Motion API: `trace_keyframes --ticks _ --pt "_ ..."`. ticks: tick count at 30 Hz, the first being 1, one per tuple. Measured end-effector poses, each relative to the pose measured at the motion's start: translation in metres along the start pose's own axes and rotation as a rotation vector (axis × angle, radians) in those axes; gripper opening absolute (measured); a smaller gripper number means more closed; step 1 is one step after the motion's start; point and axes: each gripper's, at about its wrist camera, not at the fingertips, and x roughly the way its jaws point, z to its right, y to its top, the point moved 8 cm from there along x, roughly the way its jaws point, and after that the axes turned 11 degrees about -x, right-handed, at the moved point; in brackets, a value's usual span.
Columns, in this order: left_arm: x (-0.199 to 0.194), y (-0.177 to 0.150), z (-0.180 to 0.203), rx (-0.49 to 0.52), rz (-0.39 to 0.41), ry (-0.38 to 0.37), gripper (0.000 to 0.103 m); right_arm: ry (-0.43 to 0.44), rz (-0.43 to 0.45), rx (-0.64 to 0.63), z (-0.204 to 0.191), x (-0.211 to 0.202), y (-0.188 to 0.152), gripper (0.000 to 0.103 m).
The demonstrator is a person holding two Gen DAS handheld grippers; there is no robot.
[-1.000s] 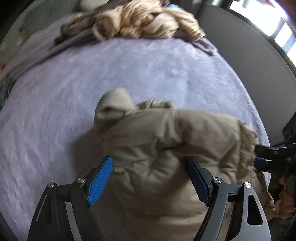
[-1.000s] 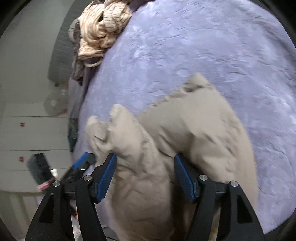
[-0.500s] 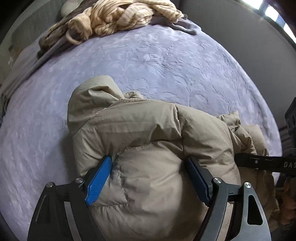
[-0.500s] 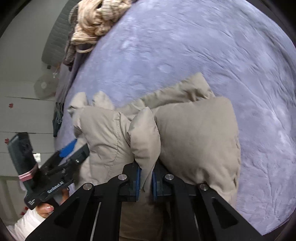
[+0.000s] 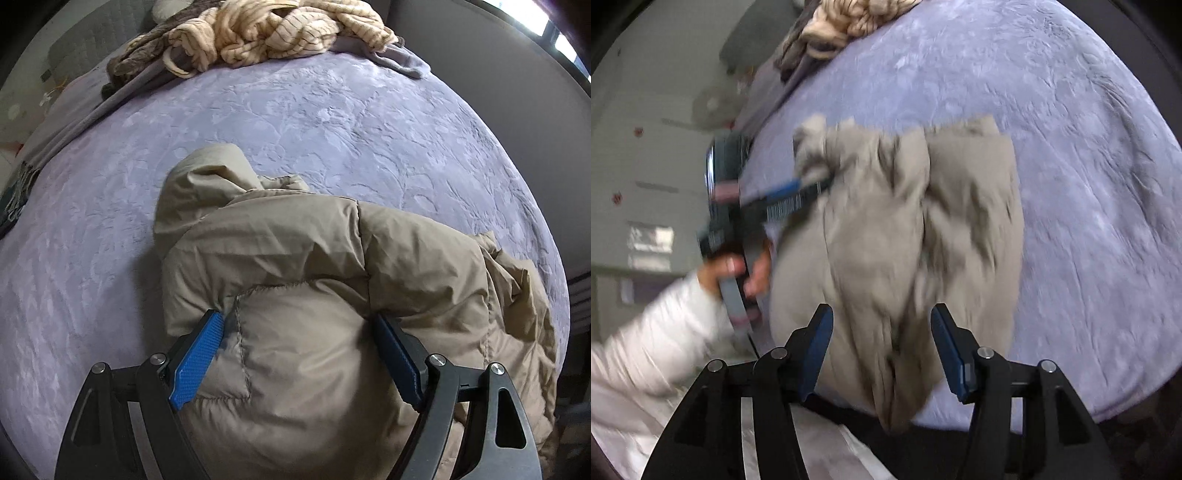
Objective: Fold large clothes
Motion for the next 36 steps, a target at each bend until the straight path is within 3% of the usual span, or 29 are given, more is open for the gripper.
trace_keyframes --ticks 2,4,7,10,14,16,21,25,31,36 --pt "-0.013 -0.001 -0.006 -0.021 0.006 -0.022 0.084 -0.074 -0.051 -0.024 0.001 0.012 -0.016 0.041" --pt "-0.031 -0.009 -0.014 -0.024 0.012 -0.061 0.084 -0.161 -0.101 -0.028 0.010 0.027 -0.025 0.036" --pt "-0.051 -0.030 -0.025 -0.005 -0.008 -0.117 0.084 -0.220 -0.121 0.006 0.022 0.044 -0.034 0.036" --pt "-0.060 -0.072 -0.032 0.004 -0.104 -0.231 0.084 -0.246 -0.111 0.031 0.026 0.053 -0.036 0.036" --pt "-0.052 -0.121 -0.037 0.023 -0.177 -0.262 0.085 -0.299 -0.112 0.076 0.031 0.070 -0.040 0.036" --pt "-0.044 -0.133 -0.038 0.003 -0.199 -0.268 0.096 -0.324 -0.119 0.103 0.035 0.080 -0.043 0.038" --pt "-0.043 -0.134 -0.042 -0.007 -0.197 -0.265 0.096 -0.355 -0.101 0.186 0.038 0.085 -0.047 0.041" --pt "-0.059 -0.129 -0.048 0.019 -0.156 -0.249 0.096 -0.385 -0.042 0.208 0.027 0.064 -0.057 0.044" --pt "-0.071 -0.123 -0.066 -0.003 -0.140 -0.222 0.096 -0.406 0.155 0.257 0.016 0.012 -0.057 0.061" --pt "-0.075 -0.113 -0.071 -0.071 -0.135 -0.240 0.103 -0.363 0.185 0.284 0.027 0.000 -0.039 0.068"
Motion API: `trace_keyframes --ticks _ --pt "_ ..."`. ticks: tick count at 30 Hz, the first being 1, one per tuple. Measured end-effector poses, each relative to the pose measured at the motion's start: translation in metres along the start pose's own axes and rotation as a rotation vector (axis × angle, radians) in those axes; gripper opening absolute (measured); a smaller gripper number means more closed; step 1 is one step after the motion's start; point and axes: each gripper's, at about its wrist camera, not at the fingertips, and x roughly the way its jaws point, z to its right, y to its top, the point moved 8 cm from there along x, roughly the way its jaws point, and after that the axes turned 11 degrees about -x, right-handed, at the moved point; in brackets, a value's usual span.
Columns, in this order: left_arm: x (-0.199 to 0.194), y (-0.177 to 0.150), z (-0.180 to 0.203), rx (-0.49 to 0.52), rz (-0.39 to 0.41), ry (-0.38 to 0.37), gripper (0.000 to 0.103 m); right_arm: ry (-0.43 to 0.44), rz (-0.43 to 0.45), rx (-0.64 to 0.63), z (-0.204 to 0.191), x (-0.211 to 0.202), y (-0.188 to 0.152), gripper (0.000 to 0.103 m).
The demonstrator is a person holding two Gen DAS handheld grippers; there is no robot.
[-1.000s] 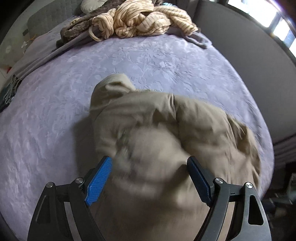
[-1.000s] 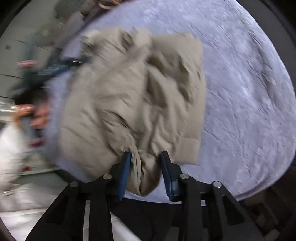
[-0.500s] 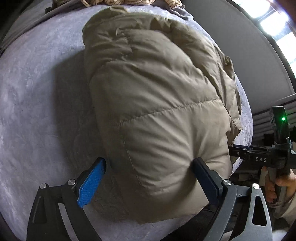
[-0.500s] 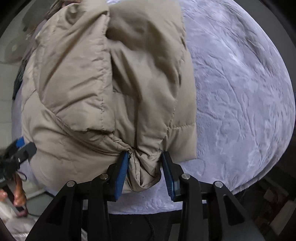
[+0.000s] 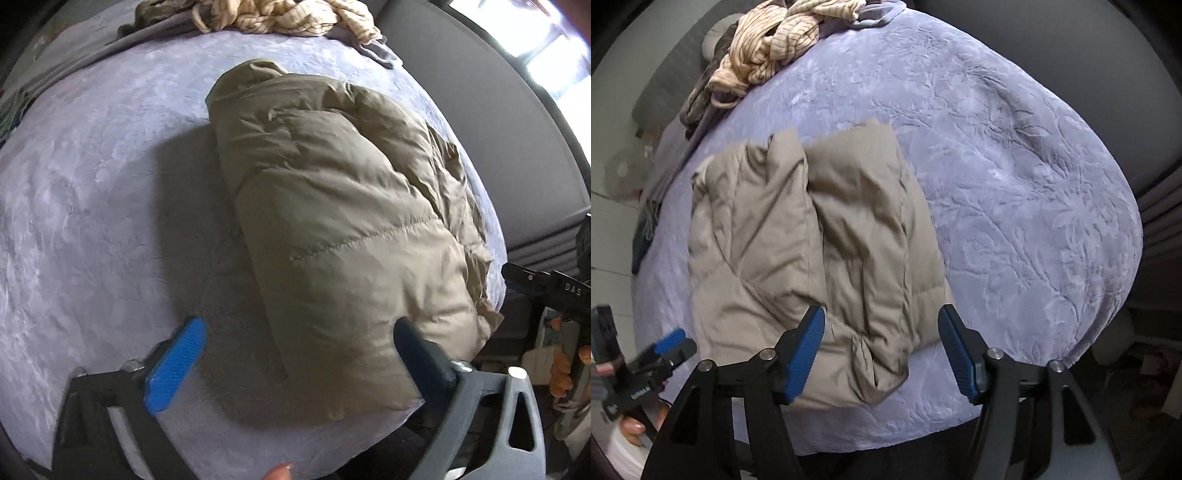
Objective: Fold large clothes
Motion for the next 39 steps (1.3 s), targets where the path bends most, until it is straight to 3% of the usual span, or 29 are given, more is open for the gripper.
trace_keyframes --ticks 6,9,16,18,19,22,26,34,37,39 --pt "0.000 0.015 0.002 -0.050 0.012 0.039 0.103 0.042 -0.058 -0.048 -0.010 0.027 0.034 0.068" --pt "0.005 0.022 0.004 -0.069 0.015 0.050 0.103 0.079 -0.076 -0.064 -0.008 0.035 0.043 0.082" --pt "0.026 0.039 0.011 -0.139 -0.040 -0.034 0.103 0.143 -0.079 -0.084 0.007 0.051 0.069 0.082" --pt "0.034 0.043 0.011 -0.163 -0.061 -0.076 0.103 0.191 -0.079 -0.083 0.009 0.055 0.075 0.090" --pt "0.037 0.044 0.012 -0.168 -0.067 -0.082 0.103 0.212 -0.083 -0.078 0.010 0.058 0.078 0.103" --pt "0.050 0.047 0.012 -0.174 -0.087 -0.074 0.103 0.280 -0.101 -0.053 0.014 0.070 0.083 0.103" --pt "0.057 0.052 0.012 -0.198 -0.106 -0.122 0.103 0.376 -0.161 0.004 0.019 0.091 0.081 0.103" --pt "0.080 0.061 -0.009 -0.330 -0.185 -0.290 0.103 0.479 -0.179 0.165 0.033 0.133 0.086 0.103" --pt "0.087 0.066 -0.013 -0.355 -0.198 -0.324 0.103 0.610 -0.160 0.214 0.021 0.134 0.091 0.103" --pt "0.090 0.069 -0.012 -0.348 -0.205 -0.332 0.103 0.804 -0.154 0.252 0.003 0.123 0.097 0.103"
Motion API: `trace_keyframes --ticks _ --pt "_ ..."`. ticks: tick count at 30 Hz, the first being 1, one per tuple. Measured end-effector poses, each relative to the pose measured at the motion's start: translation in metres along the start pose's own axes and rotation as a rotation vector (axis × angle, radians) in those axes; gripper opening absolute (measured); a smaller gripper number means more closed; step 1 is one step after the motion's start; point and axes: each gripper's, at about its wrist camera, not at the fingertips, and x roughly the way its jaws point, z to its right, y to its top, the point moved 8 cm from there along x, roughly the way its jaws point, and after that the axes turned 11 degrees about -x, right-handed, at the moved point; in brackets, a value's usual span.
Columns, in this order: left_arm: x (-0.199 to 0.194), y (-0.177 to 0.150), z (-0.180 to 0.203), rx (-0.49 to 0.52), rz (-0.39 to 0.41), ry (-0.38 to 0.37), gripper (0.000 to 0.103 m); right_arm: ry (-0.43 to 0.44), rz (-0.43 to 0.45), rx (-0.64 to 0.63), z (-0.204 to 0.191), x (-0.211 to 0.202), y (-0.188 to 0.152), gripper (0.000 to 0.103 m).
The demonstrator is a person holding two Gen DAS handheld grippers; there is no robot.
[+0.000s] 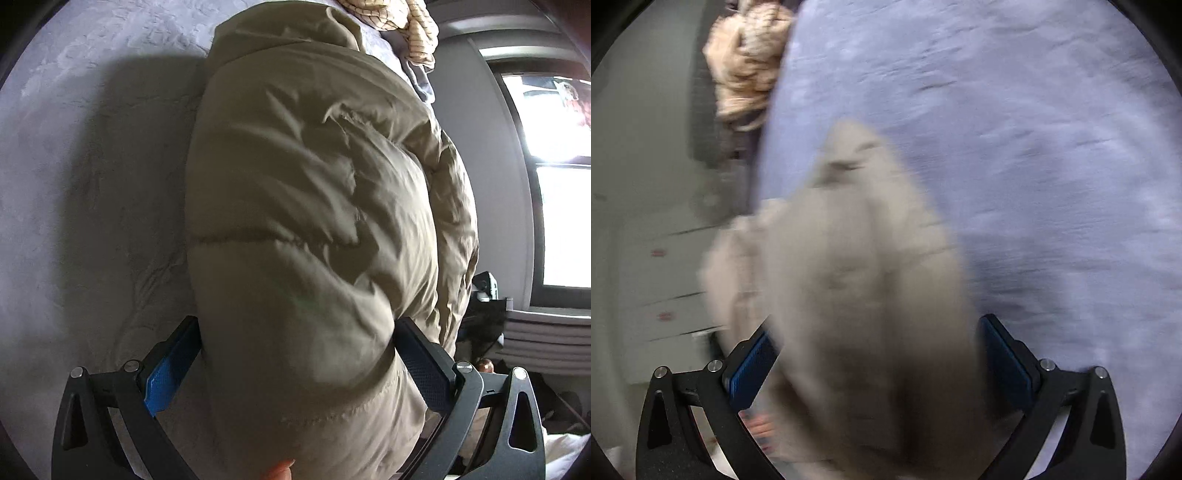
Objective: Fold large clothes
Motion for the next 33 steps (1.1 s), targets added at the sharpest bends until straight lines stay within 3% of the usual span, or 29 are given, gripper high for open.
trace_keyframes --ticks 3,8,12,17,20,23,27,30,33 --pt "0.005 0.006 0.000 0.001 -0.011 -0.002 0.103 0.023 -0.048 -0.078 -0.019 0.004 0.000 0.103" --pt "0.014 0.014 -0.001 0.015 -0.020 0.004 0.103 -0.083 -0.187 -0.270 -0.043 0.023 -0.003 0.103" --pt "0.020 0.022 0.014 0.055 -0.007 0.037 0.103 -0.221 -0.291 -0.380 -0.045 0.046 -0.005 0.103" --pt "0.028 0.028 0.024 0.086 -0.005 0.040 0.103 -0.270 -0.299 -0.269 -0.012 0.056 0.001 0.103" --pt "0.042 0.038 0.019 0.008 -0.053 -0.043 0.103 -0.264 -0.304 -0.235 -0.004 0.061 0.000 0.103" --pt "0.050 0.041 0.021 -0.032 -0.064 -0.066 0.103 -0.273 -0.312 -0.226 0.002 0.063 -0.002 0.103" --pt "0.043 0.041 0.038 0.039 0.002 0.037 0.103 -0.282 -0.314 -0.195 0.005 0.066 -0.003 0.103" --pt "0.035 0.038 0.055 0.112 0.047 0.109 0.093 -0.296 -0.317 -0.195 0.006 0.063 -0.004 0.103" --pt "0.027 0.036 0.070 0.163 0.081 0.155 0.086 -0.312 -0.302 -0.196 0.001 0.060 -0.005 0.092"
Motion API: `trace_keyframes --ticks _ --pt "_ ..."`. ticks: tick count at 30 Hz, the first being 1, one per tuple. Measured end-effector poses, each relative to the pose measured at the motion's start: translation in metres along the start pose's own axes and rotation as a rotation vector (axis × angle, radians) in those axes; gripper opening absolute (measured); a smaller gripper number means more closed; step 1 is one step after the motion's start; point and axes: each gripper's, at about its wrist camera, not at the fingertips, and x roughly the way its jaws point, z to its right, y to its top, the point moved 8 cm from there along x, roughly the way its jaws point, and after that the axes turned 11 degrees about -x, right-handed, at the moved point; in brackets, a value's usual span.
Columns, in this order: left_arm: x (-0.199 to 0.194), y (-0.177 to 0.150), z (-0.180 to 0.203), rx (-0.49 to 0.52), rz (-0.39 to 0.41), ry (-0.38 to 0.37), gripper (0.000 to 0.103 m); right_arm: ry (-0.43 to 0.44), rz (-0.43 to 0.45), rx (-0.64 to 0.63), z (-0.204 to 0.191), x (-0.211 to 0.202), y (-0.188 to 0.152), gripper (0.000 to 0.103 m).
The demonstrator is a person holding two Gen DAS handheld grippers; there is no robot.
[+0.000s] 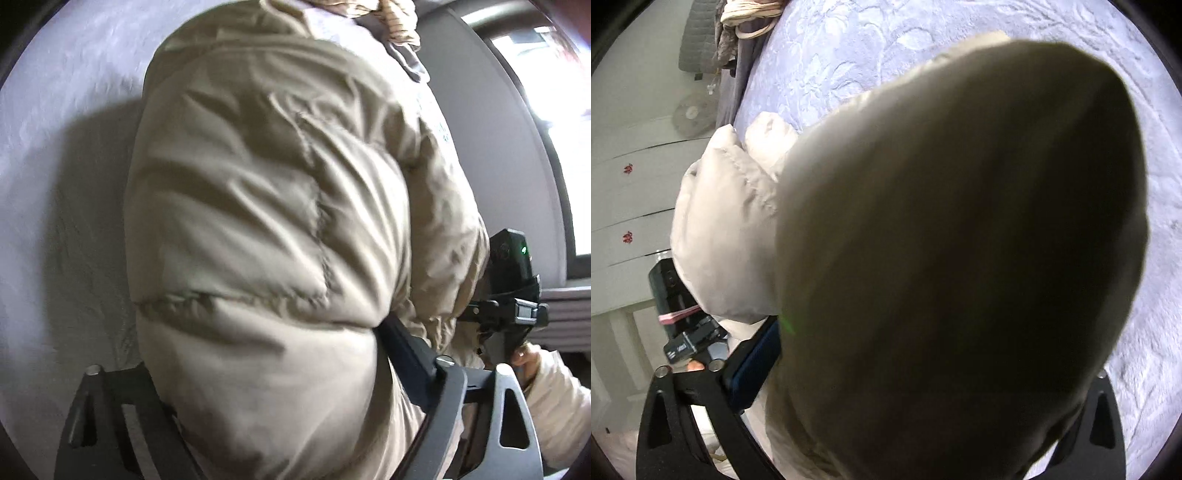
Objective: Fold large clothes
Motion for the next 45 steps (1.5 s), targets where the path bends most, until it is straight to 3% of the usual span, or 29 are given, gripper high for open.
trace_keyframes --ticks 2,5,7,18,24,26,31,36,42,45 --pt "-0.005 -0.002 0.008 0.021 0.018 0.024 0.085 0.008 0.012 0.005 -0.004 -0.004 -0.001 0.073" --pt "-0.004 -0.016 0.027 0.046 0.034 0.048 0.084 0.015 0.019 -0.023 -0.011 -0.011 -0.005 0.056" --pt "-0.006 -0.014 0.034 0.059 0.043 0.057 0.082 0.020 0.020 -0.039 -0.014 -0.013 -0.007 0.051" --pt "-0.050 -0.019 0.009 0.103 0.124 0.035 0.082 0.035 0.083 -0.082 -0.058 -0.013 -0.006 0.048" --pt "-0.090 0.010 -0.028 0.116 0.155 0.012 0.082 0.025 0.133 -0.103 -0.103 0.013 0.009 0.048" --pt "-0.119 0.013 -0.056 0.117 0.170 0.007 0.082 0.031 0.142 -0.111 -0.118 0.023 0.018 0.048" --pt "-0.162 0.056 -0.105 0.081 0.238 0.020 0.082 0.039 0.155 -0.182 -0.165 0.055 0.066 0.048" --pt "-0.185 0.113 -0.155 0.028 0.317 0.071 0.082 0.027 0.133 -0.242 -0.206 0.100 0.136 0.048" --pt "-0.173 0.182 -0.203 -0.007 0.368 0.137 0.082 0.009 0.131 -0.282 -0.215 0.130 0.219 0.048" --pt "-0.154 0.208 -0.218 0.010 0.388 0.180 0.082 -0.015 0.136 -0.283 -0.207 0.144 0.240 0.048"
